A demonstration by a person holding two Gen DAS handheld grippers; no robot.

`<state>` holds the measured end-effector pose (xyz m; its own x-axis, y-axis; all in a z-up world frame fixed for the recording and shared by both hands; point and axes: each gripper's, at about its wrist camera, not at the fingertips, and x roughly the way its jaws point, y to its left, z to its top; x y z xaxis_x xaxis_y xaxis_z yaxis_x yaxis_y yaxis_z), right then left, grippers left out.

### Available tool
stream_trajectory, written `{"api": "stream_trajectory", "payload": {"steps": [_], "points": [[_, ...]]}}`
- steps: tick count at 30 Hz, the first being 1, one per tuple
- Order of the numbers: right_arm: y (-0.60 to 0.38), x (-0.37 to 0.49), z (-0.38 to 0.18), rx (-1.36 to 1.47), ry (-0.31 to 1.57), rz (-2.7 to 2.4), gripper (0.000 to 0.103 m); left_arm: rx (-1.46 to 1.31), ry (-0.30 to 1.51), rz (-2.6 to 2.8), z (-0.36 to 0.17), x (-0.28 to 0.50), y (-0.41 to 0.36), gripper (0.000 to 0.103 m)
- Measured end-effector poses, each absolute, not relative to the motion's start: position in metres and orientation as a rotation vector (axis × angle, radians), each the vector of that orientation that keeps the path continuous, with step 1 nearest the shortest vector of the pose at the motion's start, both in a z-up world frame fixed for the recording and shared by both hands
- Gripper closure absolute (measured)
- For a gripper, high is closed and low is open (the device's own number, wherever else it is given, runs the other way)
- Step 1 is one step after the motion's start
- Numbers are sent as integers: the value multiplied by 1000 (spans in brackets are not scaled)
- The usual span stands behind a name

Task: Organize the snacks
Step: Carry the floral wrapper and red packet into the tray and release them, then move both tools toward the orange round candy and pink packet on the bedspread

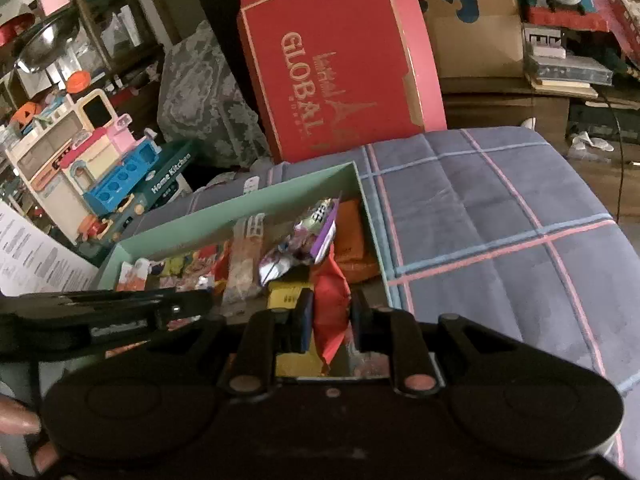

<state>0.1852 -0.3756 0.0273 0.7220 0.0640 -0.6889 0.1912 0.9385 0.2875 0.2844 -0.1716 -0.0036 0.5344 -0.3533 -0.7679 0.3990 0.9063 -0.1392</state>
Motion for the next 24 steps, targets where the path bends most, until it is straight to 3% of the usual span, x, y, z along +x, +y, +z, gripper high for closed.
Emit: {"api": "stream_trajectory", "payload": {"steps": [1, 2, 3, 4, 5, 6, 7, 8, 14, 24], "points": [[-375, 189, 26, 363, 764, -69, 81, 59, 903, -442, -5, 289, -175, 79], [-377, 193, 26, 376, 761, -69, 79, 60, 904, -426, -7, 293, -176, 67], [-379, 195, 25, 387, 755, -68, 68, 61, 909, -410, -10, 296, -178, 54], [-379, 197, 25, 393, 748, -68, 54, 60, 911, -393, -12, 298, -178, 31], [-378, 197, 26, 394, 738, -71, 46, 60, 899, -375, -13, 297, -177, 20], [-379, 196, 27, 390, 728, -77, 29, 66, 891, -365, -14, 295, -177, 16], [-379, 195, 28, 386, 717, -86, 19, 72, 889, -360, -15, 294, -176, 11], [-379, 193, 29, 382, 705, -90, 17, 77, 890, -358, -16, 292, -176, 6], [-379, 180, 31, 378, 697, -113, 1, 71, 917, -367, -20, 276, -171, 1], [-373, 146, 40, 396, 723, -112, 0, 66, 915, -376, -5, 235, -153, 0]]}}
